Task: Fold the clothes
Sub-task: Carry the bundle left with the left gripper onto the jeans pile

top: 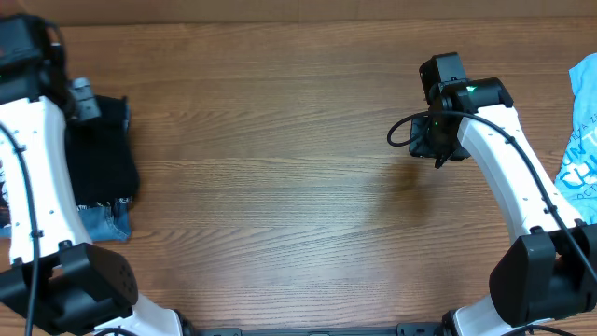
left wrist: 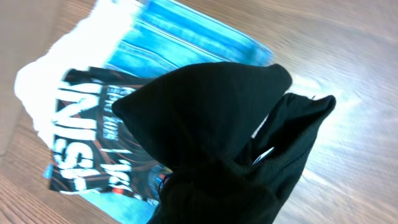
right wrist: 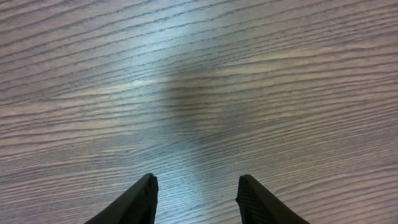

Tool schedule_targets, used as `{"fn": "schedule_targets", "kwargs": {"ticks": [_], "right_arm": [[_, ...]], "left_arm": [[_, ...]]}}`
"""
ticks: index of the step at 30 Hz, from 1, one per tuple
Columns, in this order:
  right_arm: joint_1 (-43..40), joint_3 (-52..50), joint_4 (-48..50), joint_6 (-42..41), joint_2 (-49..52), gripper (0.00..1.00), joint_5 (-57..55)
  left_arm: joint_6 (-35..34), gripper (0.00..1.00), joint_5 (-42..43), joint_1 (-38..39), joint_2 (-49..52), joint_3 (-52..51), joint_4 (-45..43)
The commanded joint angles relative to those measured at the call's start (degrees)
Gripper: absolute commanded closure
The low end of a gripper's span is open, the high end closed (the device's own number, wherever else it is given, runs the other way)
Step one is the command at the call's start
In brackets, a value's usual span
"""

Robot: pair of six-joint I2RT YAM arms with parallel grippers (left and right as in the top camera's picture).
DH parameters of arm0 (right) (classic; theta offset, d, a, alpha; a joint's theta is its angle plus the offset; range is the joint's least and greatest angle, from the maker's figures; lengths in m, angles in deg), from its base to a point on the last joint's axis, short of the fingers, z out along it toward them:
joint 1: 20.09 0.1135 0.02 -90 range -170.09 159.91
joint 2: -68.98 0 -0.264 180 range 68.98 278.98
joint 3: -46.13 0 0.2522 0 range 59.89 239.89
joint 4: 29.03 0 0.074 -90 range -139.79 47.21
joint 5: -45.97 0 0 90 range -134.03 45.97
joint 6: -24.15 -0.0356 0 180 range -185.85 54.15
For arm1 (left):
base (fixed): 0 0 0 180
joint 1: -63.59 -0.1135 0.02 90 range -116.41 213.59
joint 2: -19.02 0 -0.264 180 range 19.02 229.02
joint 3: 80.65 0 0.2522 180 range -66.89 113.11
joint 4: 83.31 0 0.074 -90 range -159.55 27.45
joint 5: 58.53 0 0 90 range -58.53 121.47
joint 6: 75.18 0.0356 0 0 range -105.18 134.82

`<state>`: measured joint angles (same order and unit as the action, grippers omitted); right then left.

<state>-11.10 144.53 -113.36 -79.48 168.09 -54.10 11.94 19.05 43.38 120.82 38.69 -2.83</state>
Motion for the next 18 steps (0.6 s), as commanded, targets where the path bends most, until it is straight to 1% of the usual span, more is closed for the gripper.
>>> {"fn": "schedule_targets", "kwargs": {"ticks": [1, 8, 14, 18], "right_arm": [[-0.13, 1.36, 0.09, 0.15, -1.46, 0.54, -0.37], [-0.13, 1.36, -0.28, 0.15, -1.46, 0.54, -0.35], [-0.13, 1.36, -0.52, 0.15, -1.46, 0.54, -0.35], [-0.13, 1.36, -0.52, 0.13, -1.46, 0.54, -0.15]], "left_arm": [[-0.52, 0.96, 1.64, -4.26, -1.81, 0.94, -2.36], [-0.57, 0.96, 4.81, -10.64, 3.3, 0.81, -5.88], [-0.52, 0.94, 8.07, -13.29, 8.52, 0.81, -7.91], [-0.52, 0.93, 8.02, -14.1, 11.41, 0.81, -8.76]]}}
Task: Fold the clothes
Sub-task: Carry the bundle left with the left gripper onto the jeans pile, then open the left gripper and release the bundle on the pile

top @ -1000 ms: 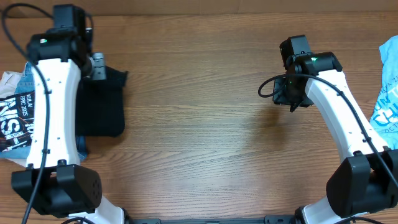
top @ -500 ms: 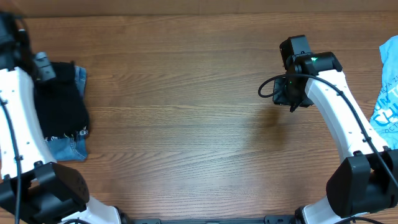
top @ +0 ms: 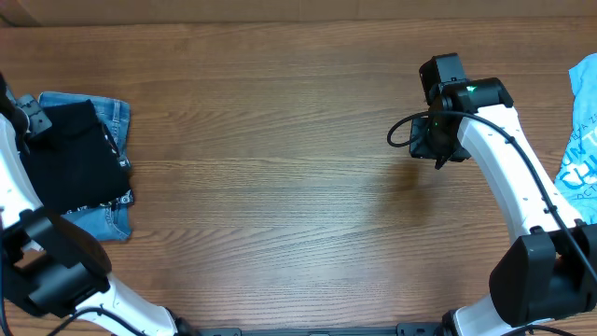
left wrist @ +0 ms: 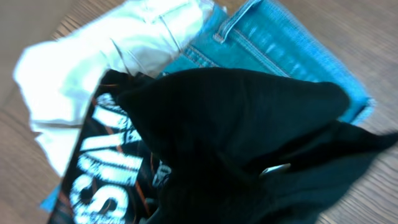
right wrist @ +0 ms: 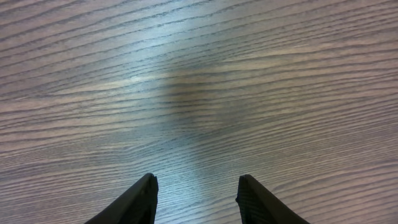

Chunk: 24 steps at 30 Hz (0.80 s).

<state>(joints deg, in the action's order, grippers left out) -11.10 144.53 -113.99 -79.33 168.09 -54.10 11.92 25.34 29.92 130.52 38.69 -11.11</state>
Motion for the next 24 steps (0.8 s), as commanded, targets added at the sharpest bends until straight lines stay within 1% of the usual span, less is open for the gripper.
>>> {"fn": "schedule_targets", "kwargs": {"ticks": [1, 7, 9, 10, 11, 12, 13, 14, 15, 16, 17, 22, 24], "right_arm": [[-0.13, 1.36, 0.11, -0.02, -1.46, 0.54, -0.15], [-0.13, 1.36, 0.13, -0.02, -1.46, 0.54, -0.15], [-0.13, 1.36, 0.13, -0.07, -1.46, 0.54, -0.13], [-0.13, 1.36, 0.15, -0.22, -1.46, 0.54, -0.15], [-0.13, 1.36, 0.15, -0.22, -1.46, 0.54, 0.02], [-0.13, 1.36, 0.15, -0.2, -1.46, 0.54, 0.33], [-0.13, 1.36, 0.15, -0.2, -1.46, 0.54, 0.76], [-0.13, 1.36, 0.17, -0.22, -1.46, 0.54, 1.2], [-0.13, 1.36, 0.15, -0.2, -1.46, 0.54, 1.36], [-0.13, 1.36, 0.15, -0.2, -1.46, 0.54, 1.31], [-0.13, 1.36, 0.15, -0.2, -1.46, 0.54, 1.31], [-0.13, 1.36, 0.2, -0.2, -1.46, 0.53, 1.31], [-0.13, 1.36, 0.35, -0.2, -1.46, 0.53, 1.31]], "left_arm": [[-0.5, 0.93, 1.7, -0.9, 2.23, 0.81, -0.79], [-0.52, 0.91, 1.7, -2.19, 3.8, 0.81, -2.97], [-0.52, 0.89, 1.7, -2.58, 3.8, 0.81, -3.87], [-0.5, 0.85, 1.7, -2.73, 3.8, 0.81, -4.42], [-0.52, 0.8, 1.7, -2.89, 3.8, 0.81, -4.94], [-0.5, 0.67, 1.66, -3.1, 3.8, 0.81, -5.73], [-0.52, 0.51, 1.66, -3.39, 3.8, 0.81, -6.51], [-0.61, 0.27, 1.7, -3.67, 3.8, 0.83, -7.19], [-1.51, 0.11, 1.75, -3.96, 3.76, 0.94, -7.54], [-2.19, 0.04, 1.79, -4.26, 3.72, 1.31, -7.48], [-2.47, 0.0, 1.92, -4.48, 3.67, 1.68, -7.21], [-2.45, 0.0, 5.25, -4.52, 1.46, 3.58, -4.63], [-2.4, 0.0, 8.55, -4.15, -0.24, 4.07, -3.91]]}}
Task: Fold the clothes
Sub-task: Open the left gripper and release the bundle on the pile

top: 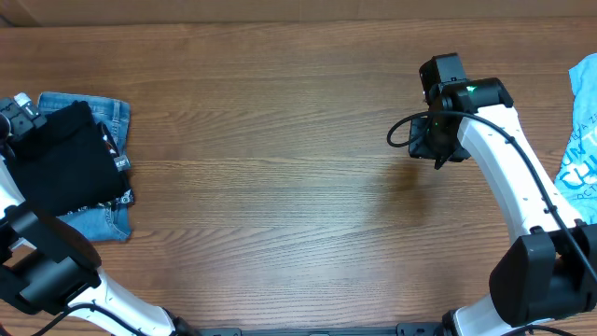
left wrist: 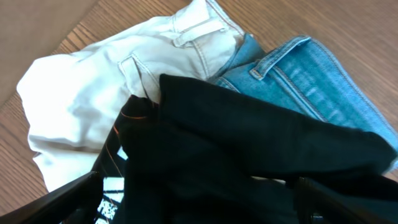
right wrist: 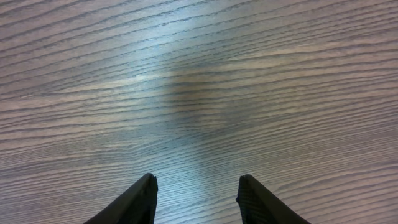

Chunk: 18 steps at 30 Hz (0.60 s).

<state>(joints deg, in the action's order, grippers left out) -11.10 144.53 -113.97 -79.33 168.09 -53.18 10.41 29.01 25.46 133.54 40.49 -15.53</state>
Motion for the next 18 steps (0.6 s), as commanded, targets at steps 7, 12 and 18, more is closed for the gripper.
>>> {"fn": "schedule_targets", "kwargs": {"ticks": [7, 12, 18], "right_arm": [[-0.13, 1.36, 0.57, -0.2, -1.46, 0.53, 0.42], [-0.13, 1.36, 1.11, -0.2, -1.49, 0.48, 2.29], [-0.13, 2.25, 6.03, 0.52, -1.51, 0.3, 8.57]], "left_arm": [[-0.76, 0.18, 17.99, 2.12, -9.4, 2.34, 8.98], [-0.15, 0.28, 26.49, 4.52, -9.84, 2.34, 15.58], [2.73, 0.22, 25.57, 14.16, -11.96, 2.34, 17.55]]}}
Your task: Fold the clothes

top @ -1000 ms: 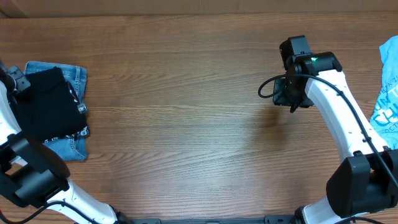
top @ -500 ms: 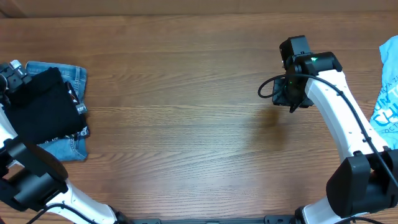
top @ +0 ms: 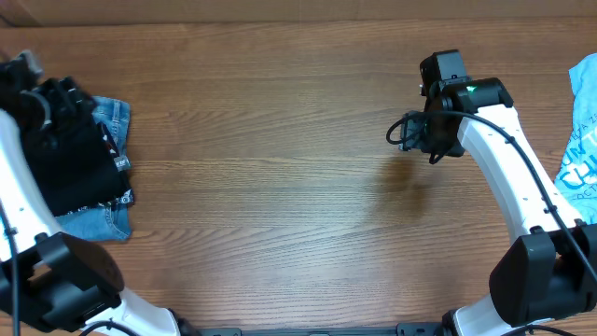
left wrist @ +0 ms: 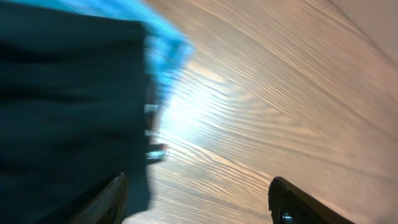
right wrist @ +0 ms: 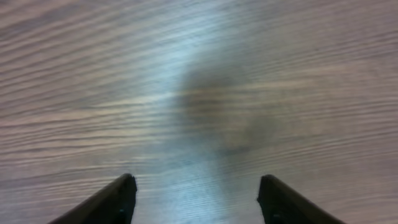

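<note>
A folded black garment (top: 76, 173) lies on top of a pile at the table's left edge, over blue jeans (top: 110, 117). The left wrist view shows the black garment (left wrist: 62, 112) on the left and a blurred strip of jeans (left wrist: 168, 46) above it. My left gripper (left wrist: 199, 202) is open and holds nothing; it hangs at the pile's right edge (top: 65, 105). My right gripper (right wrist: 199, 199) is open wide over bare wood, at the right of centre (top: 431, 140).
A light blue and white printed shirt (top: 583, 140) lies crumpled at the table's right edge. The wooden table (top: 280, 187) stretches between the two arms. The left pile reaches the table's left border.
My left gripper has turned away from the top of the pile and now faces the wood beside it. My right gripper's fingers stand wider apart, and it has shifted slightly.
First my left gripper held the black garment bunched above the pile of jeans, white trousers and a printed shirt. Then the garment was lower over the pile. Later it lay there with my fingers open. Now the gripper is off to the pile's side.
</note>
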Tool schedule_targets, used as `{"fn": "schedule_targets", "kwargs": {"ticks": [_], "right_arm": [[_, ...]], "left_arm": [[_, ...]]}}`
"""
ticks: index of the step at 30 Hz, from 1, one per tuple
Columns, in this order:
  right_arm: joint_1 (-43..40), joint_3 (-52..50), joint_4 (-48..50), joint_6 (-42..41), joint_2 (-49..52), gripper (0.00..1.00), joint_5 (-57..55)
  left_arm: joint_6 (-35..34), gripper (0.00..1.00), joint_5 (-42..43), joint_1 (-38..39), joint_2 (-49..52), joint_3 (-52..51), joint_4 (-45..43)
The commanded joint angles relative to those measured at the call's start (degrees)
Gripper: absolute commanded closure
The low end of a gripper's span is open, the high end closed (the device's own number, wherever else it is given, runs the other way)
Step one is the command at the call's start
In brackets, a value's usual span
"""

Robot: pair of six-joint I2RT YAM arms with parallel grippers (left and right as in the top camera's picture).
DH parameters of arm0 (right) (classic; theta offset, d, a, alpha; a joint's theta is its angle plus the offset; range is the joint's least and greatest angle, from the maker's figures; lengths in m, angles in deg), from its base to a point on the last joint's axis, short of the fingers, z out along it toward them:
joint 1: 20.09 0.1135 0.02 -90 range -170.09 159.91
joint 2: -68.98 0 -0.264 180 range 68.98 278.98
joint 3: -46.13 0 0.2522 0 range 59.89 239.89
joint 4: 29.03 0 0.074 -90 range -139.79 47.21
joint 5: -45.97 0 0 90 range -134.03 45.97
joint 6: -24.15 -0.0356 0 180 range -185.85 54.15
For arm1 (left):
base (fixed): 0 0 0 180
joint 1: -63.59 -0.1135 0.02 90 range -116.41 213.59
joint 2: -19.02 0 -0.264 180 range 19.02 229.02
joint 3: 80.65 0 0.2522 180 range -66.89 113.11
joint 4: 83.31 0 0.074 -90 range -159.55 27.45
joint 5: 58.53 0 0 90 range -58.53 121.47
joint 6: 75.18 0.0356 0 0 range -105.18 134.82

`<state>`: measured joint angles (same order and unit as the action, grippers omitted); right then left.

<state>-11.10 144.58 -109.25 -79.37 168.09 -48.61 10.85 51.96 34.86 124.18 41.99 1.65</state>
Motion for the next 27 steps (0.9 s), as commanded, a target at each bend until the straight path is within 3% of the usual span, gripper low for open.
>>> {"fn": "schedule_targets", "kwargs": {"ticks": [1, 4, 6, 7, 12, 19, 27], "right_arm": [[-0.13, 2.82, 2.23, 1.38, -1.51, 0.28, 5.44], [-0.13, 5.77, 4.42, 3.21, -1.51, 0.16, 10.19], [-0.13, 8.2, 4.83, 4.48, -1.51, 0.0, 12.31], [-0.13, 9.11, 4.87, 4.59, -1.51, 0.0, 12.37], [-0.13, 13.0, 4.9, 5.22, -1.51, 0.0, 12.11], [-1.07, 15.08, -0.76, 4.35, -4.13, 0.0, 11.96], [-1.22, 10.88, 0.31, 2.32, -15.32, 0.0, 7.17]], "left_arm": [[2.56, 0.2, 1.31, 6.93, -3.15, 0.83, 0.52], [2.69, 0.13, -5.27, 14.29, -4.63, 0.83, 1.27], [2.71, 0.04, -7.8, 19.34, -5.18, 0.83, 2.08], [2.73, 0.0, -8.28, 21.51, -5.22, 0.83, 2.36], [2.69, 0.0, -8.87, 29.81, -5.18, 0.83, 3.15], [-0.35, 0.0, -8.92, 33.18, -6.01, 0.85, 9.97], [-0.35, 0.0, -19.04, 39.69, -19.3, -2.25, 7.15]]}}
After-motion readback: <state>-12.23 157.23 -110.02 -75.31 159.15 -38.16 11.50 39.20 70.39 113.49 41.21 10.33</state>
